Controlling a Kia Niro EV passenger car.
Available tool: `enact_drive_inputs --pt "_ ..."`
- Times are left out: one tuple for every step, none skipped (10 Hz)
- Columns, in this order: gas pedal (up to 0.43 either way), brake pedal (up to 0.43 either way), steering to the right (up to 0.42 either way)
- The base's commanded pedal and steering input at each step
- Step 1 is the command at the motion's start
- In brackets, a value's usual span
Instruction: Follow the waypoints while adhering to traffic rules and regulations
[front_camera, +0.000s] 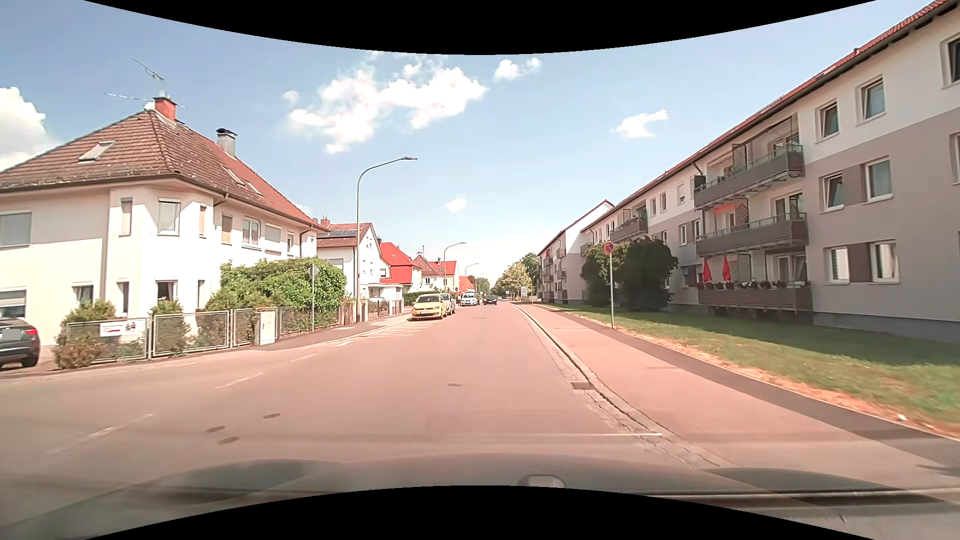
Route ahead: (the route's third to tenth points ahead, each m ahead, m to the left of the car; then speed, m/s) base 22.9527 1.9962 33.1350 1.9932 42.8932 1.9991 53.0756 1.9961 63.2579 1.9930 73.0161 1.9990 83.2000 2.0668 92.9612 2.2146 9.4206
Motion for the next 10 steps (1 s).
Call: enact_drive_inputs --pt "0.138 0.0 -0.001" --pt "0.15 0.0 -0.001" --pt "0.209 0.0 -0.001" --pt "0.228 0.0 -0.001" --pt "0.228 0.0 -0.001" --pt "0.228 0.0 -0.001" --pt "0.22 0.0 -0.001" --pt "0.209 0.0 -0.001" --pt "0.169 0.0 0.0" --pt "0.169 0.0 0.001"
